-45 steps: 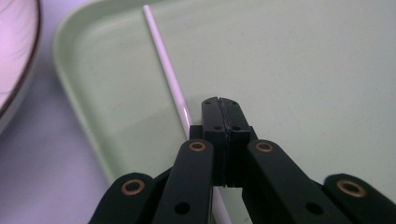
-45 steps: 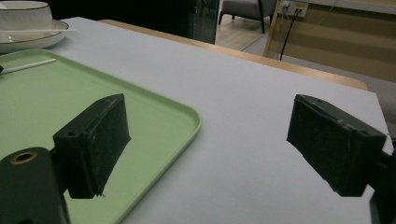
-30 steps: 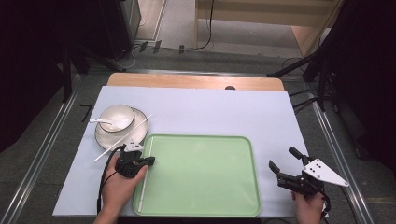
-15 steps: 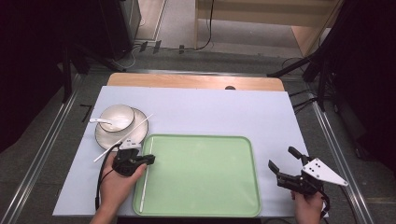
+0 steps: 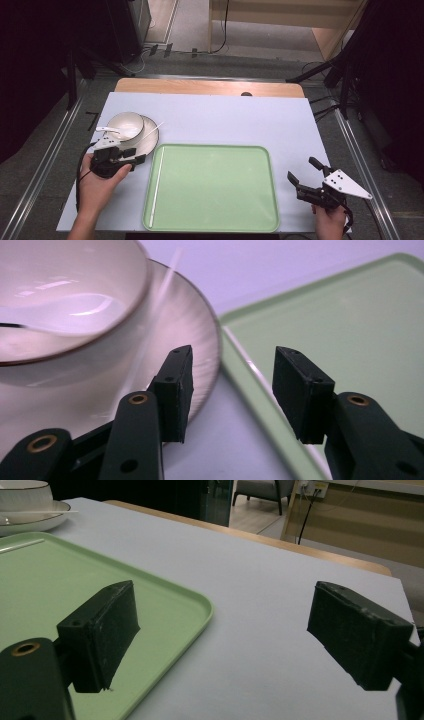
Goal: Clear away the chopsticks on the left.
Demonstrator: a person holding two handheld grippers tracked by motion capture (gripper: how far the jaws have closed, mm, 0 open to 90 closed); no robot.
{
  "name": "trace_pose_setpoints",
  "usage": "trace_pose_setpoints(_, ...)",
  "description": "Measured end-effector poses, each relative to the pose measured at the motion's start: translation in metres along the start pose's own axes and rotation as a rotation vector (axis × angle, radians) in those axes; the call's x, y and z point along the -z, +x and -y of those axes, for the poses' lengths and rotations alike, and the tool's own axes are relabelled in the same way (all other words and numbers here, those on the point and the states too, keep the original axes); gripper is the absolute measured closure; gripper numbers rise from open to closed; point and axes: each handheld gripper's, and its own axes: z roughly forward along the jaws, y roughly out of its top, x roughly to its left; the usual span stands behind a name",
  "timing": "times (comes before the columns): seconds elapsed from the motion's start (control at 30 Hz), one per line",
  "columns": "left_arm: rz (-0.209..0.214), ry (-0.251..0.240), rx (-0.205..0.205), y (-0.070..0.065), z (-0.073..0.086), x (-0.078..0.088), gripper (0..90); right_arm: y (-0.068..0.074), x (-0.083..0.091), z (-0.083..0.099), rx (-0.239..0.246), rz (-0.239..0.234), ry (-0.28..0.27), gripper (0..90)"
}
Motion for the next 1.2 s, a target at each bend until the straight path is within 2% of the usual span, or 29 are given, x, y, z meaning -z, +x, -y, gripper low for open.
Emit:
trace_pose_setpoints(0.1, -0.019, 0.002, 0.022, 0.013, -0.001, 0.004, 49.7, 0.000, 0.000, 0.000, 0.001, 0.004, -0.002, 13.0)
trace_pose_setpoints(0.2, -0.072, 0.017, 0.034, 0.023, 0.001, 0.004, 50.3, 0.000, 0.000, 0.000, -0.001, 0.005, -0.003, 13.1)
trace_pose_setpoints(0.33, -0.114, 0.042, 0.053, 0.034, 0.005, -0.001, 51.8, 0.000, 0.000, 0.000, 0.001, 0.006, 0.000, 13.1)
trace_pose_setpoints(0.43, -0.129, 0.061, 0.064, 0.038, 0.007, -0.007, 53.4, 0.000, 0.000, 0.000, 0.000, 0.006, 0.002, 13.0)
trace_pose_setpoints(0.63, -0.157, 0.119, 0.043, 0.039, 0.012, -0.025, 56.9, 0.001, 0.000, 0.000, 0.003, 0.004, 0.004, 13.0)
trace_pose_setpoints(0.7, -0.158, 0.128, 0.027, 0.038, 0.012, -0.029, 59.7, 0.001, 0.000, 0.000, 0.004, 0.004, 0.004, 13.0)
trace_pose_setpoints(0.8, -0.152, 0.135, 0.009, 0.037, 0.012, -0.030, 72.3, 0.000, 0.000, 0.000, 0.001, 0.005, 0.004, 13.1)
trace_pose_setpoints(0.87, -0.089, 0.141, 0.006, 0.037, 0.012, -0.030, 82.4, 0.000, 0.000, 0.000, 0.000, 0.004, 0.004, 13.1)
trace_pose_setpoints(0.9, -0.088, 0.143, -0.007, 0.035, 0.012, -0.030, 84.6, 0.000, 0.000, 0.000, 0.000, 0.003, 0.004, 13.1)
trace_pose_setpoints(0.93, -0.110, 0.146, -0.033, 0.032, 0.011, -0.030, 84.8, 0.000, 0.000, 0.001, -0.001, 0.000, 0.004, 13.1)
trace_pose_setpoints(1.0, -0.077, 0.141, -0.033, 0.029, 0.010, -0.028, 85.0, 0.000, 0.000, 0.000, -0.002, -0.001, 0.003, 13.1)
trace_pose_setpoints(1.1, -0.069, 0.120, -0.045, 0.018, 0.007, -0.022, 85.0, 0.000, 0.001, 0.000, 0.002, 0.003, 0.002, 13.0)
trace_pose_setpoints(1.2, -0.049, 0.098, -0.057, 0.002, 0.003, -0.017, 85.1, 0.000, 0.002, 0.000, -0.001, 0.004, 0.002, 13.0)
